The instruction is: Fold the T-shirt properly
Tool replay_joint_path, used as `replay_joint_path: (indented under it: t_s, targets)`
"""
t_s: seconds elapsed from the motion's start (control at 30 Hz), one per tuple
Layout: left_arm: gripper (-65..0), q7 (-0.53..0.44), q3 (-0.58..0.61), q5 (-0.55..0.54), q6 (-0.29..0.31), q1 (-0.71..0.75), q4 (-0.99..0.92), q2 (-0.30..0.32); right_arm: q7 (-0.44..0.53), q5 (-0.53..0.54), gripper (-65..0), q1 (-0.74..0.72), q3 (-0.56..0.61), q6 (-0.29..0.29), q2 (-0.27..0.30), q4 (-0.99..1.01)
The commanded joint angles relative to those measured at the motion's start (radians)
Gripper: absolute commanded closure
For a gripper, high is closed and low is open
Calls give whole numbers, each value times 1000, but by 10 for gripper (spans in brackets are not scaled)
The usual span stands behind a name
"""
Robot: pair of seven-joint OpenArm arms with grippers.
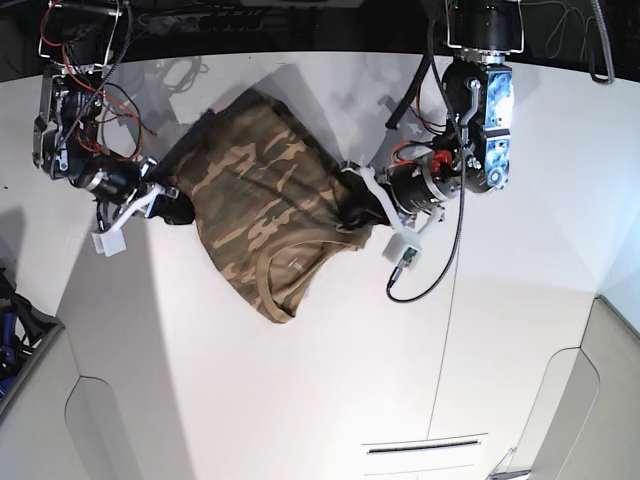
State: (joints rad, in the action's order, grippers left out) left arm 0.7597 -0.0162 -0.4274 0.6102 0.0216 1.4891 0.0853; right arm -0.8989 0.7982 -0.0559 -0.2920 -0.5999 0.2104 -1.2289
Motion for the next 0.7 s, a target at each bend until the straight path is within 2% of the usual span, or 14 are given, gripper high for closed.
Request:
replay_joint_path:
  t_s: [0.0, 0.2, 0.43, 0.53, 0.67]
  targets:
    - [-98, -1, -5, 0, -5, -30, 4, 1, -5, 27, 0, 10, -2, -1, -2, -31]
    - [-98, -5, -5, 0, -23, -116, -40, 1, -79, 83, 0, 110, -2, -7, -101, -149]
    - [-98, -9, -5, 29, -24, -179, -49, 3, -104, 100, 0, 153, 0, -10, -219, -209]
    - [-98, -5, -5, 2, -35, -190, -45, 23, -104, 100, 0, 150, 0, -9, -229, -218]
    - [-98, 27, -5, -85, -34, -184, 18, 89, -105, 72, 0, 152, -3, -9, -208, -284]
